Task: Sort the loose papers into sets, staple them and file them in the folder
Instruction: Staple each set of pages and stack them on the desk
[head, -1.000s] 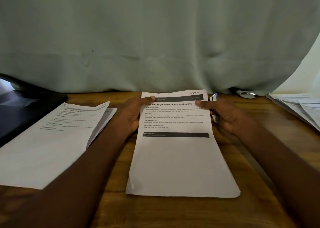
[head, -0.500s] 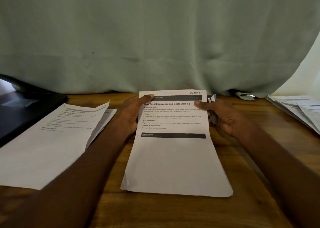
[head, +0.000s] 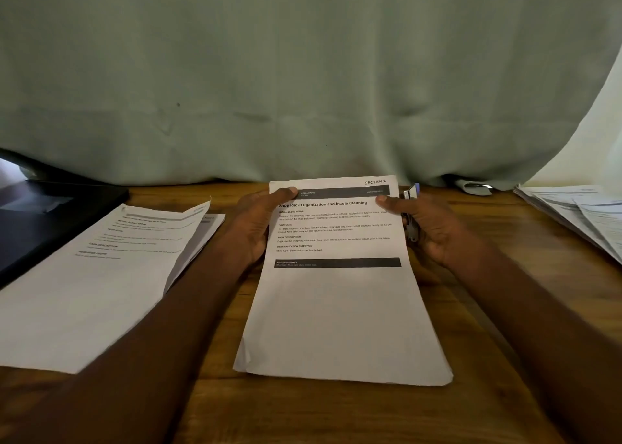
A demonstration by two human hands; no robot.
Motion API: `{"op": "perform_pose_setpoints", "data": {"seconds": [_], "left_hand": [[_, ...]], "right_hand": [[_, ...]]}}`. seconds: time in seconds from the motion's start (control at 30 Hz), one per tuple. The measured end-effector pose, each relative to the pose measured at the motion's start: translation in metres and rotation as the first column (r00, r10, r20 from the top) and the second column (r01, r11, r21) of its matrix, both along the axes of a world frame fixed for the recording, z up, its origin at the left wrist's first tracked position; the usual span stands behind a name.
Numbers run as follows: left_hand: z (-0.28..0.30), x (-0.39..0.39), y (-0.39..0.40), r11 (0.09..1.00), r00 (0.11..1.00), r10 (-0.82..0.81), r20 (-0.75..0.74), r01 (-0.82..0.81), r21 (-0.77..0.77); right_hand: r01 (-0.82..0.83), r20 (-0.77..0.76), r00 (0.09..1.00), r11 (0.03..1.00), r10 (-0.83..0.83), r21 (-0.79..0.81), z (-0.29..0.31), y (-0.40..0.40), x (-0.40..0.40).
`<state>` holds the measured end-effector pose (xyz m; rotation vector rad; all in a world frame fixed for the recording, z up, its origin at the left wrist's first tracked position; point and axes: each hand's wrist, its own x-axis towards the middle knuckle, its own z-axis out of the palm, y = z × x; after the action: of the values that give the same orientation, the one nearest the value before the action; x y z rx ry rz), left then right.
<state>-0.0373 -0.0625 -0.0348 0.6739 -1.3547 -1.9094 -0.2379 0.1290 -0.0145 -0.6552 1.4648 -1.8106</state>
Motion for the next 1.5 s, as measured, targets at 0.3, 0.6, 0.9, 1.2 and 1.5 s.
{"op": "perform_pose_setpoints", "data": {"seconds": [0.3, 0.6, 0.9, 1.2, 1.5], "left_hand": [[0.004, 0.014, 0.006, 0.994, 0.984, -0.083, 0.155, 0.094, -0.063], [0.033, 0.04, 0.03, 0.989, 0.996, 0.092, -0.006, -0.091, 0.116], [0.034, 0.118, 0.064, 0.931, 0.92, 0.251, 0.302, -0.144, -0.336], [0.036, 0.205, 0.053, 0.809, 0.818, 0.513, 0.262, -0.357, -0.467], [0.028, 0.296, 0.011, 0.658, 0.596, 0.724, 0.347, -0.448, -0.605]], "right_hand": [[0.132, 0.201, 0.974, 0.983, -0.104, -0.13, 0.002, -0.001, 0.001], [-0.118, 0.172, 0.978, 0.993, 0.119, -0.019, 0.013, 0.008, 0.026], [-0.025, 0.461, 0.877, 0.971, 0.136, -0.239, 0.021, 0.003, 0.062], [-0.176, -0.005, 0.984, 0.984, 0.176, -0.02, 0.009, -0.025, 0.134], [-0.063, -0.23, 0.971, 0.998, 0.067, 0.027, 0.017, -0.087, 0.237]]}}
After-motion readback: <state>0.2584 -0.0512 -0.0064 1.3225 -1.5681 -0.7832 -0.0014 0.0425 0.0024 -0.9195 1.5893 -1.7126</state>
